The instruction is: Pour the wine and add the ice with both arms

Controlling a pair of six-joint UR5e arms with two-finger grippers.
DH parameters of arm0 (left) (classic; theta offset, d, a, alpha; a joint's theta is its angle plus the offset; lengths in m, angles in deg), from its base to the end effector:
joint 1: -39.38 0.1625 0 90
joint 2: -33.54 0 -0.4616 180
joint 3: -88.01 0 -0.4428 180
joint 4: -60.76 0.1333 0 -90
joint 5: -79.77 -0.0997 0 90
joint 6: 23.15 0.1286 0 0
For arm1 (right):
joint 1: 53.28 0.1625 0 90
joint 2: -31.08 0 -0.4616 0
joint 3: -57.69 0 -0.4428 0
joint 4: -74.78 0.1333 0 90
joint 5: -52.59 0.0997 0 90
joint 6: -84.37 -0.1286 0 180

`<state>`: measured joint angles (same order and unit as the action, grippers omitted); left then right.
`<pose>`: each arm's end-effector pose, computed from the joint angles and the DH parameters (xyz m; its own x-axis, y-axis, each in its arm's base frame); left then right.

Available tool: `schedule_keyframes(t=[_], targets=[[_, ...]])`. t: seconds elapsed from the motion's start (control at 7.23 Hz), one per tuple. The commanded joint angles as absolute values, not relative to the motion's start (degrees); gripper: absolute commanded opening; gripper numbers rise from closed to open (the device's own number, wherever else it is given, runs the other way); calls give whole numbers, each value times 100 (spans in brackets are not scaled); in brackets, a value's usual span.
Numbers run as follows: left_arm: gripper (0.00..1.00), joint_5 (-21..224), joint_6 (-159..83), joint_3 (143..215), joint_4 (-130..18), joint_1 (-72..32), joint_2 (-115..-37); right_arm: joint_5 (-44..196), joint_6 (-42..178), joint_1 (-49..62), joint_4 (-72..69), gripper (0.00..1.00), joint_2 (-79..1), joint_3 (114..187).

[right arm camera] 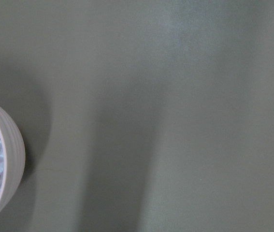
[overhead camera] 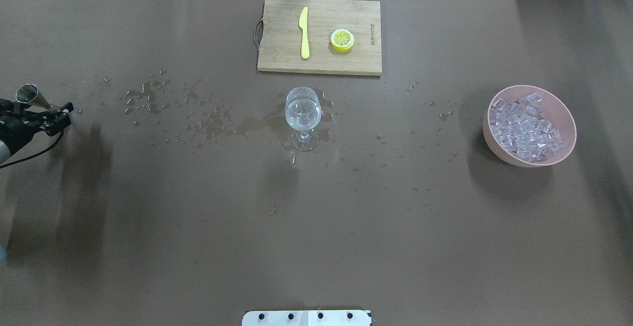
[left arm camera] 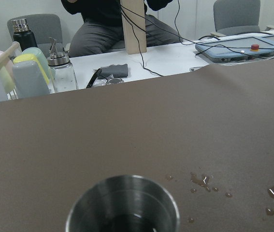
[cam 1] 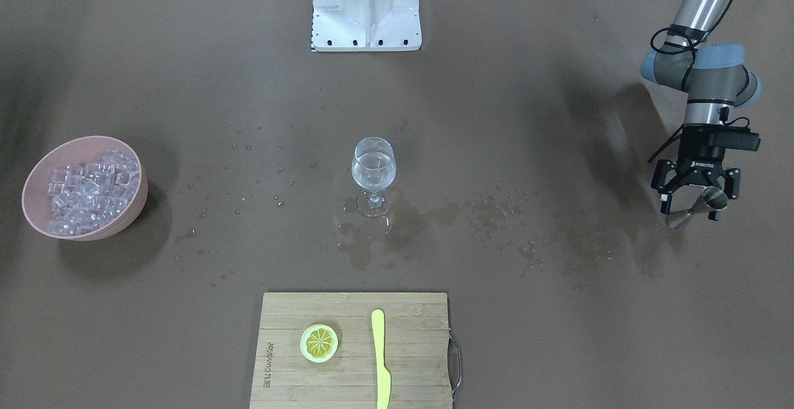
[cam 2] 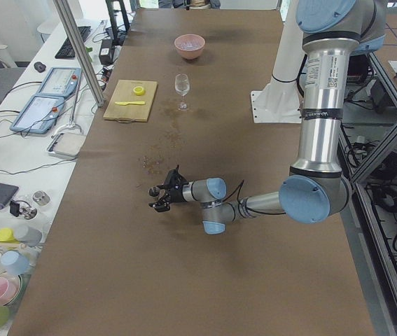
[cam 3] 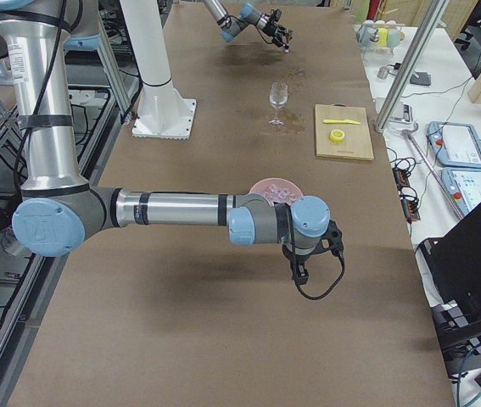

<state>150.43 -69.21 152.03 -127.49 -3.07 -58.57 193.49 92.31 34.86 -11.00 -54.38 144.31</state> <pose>0.2986 -0.5116 0.7396 0.7483 0.2029 -0.6316 0.4902 0.4724 0.7325 0.0145 -0.5869 0.6851 0.6175 -0.2298 0.7523 0.1188 0.9727 0.1996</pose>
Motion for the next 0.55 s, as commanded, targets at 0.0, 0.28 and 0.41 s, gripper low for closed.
schedule_keyframes(t=[0.0, 0.28, 0.41], targets=[[82, 15043, -6921, 15138, -12741, -307, -5884, 19374, 9228, 3487, -1100, 100, -5444, 14470], [34, 15052, -6929, 15156, -12767, -307, -5875, 19383, 9228, 3487, -1100, 100, -5444, 14479], [0, 15052, -6973, 15156, -12776, -307, -5866, 19401, 9228, 3487, -1100, 100, -5444, 14479]])
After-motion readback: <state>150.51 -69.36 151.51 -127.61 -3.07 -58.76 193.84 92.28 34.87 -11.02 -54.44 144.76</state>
